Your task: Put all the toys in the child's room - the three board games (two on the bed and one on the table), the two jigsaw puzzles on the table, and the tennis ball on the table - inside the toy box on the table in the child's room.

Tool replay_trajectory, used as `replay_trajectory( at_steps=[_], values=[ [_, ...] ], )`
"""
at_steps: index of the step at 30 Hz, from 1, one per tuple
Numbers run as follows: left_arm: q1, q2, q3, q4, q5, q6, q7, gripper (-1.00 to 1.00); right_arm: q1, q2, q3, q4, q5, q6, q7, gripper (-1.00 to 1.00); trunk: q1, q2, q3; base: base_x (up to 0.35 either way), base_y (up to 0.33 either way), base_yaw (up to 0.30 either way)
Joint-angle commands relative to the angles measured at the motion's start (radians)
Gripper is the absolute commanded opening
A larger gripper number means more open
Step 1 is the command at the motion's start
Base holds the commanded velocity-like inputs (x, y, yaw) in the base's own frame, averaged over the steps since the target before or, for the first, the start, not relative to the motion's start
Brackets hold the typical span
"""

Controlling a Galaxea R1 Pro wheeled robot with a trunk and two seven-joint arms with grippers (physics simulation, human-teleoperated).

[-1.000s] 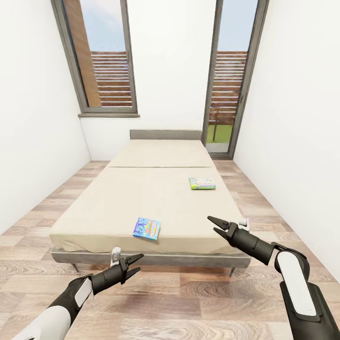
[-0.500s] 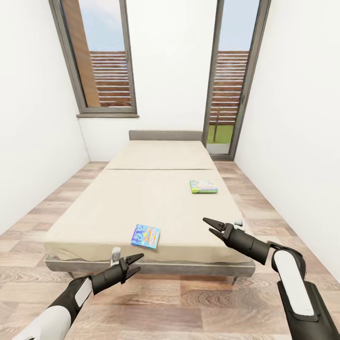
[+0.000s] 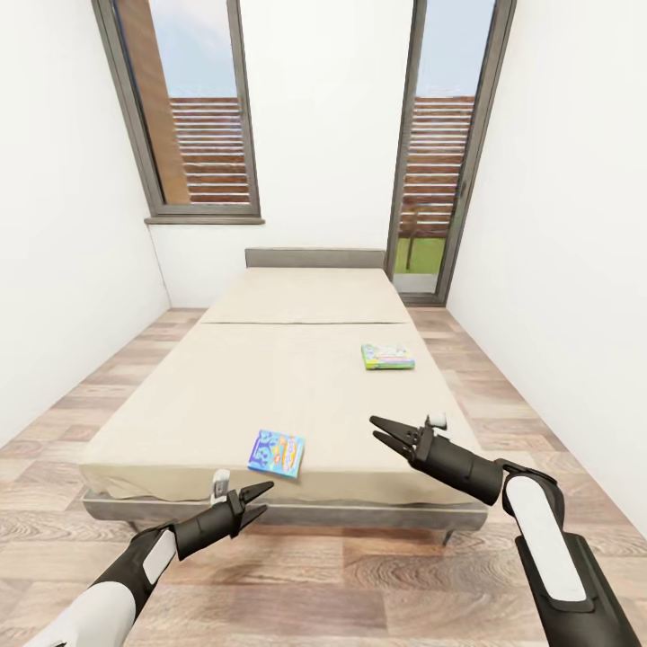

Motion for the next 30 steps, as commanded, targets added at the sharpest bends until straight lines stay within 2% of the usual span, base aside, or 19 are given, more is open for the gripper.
replay_trajectory(
  at_steps=[1,16,30],
  values=[
    [-0.001,0.000,0.002,0.000,0.003,0.007,-0.002,1.00,-0.001,0.000,-0.001,0.000,0.007,0.004,0.013,1.00,0.000,0.000,-0.001,0.046,0.000,0.000],
    [-0.001,0.001,0.002,0.000,0.003,0.005,-0.002,1.00,-0.001,0.004,0.009,0.000,0.008,0.004,0.022,1.00,0.000,0.000,-0.001,0.077,0.000,0.000],
    [0.000,0.004,0.002,0.001,0.003,0.005,-0.002,1.00,0.000,0.012,0.011,0.000,0.009,0.004,0.021,1.00,0.000,0.000,-0.001,0.009,0.000,0.000]
  ],
)
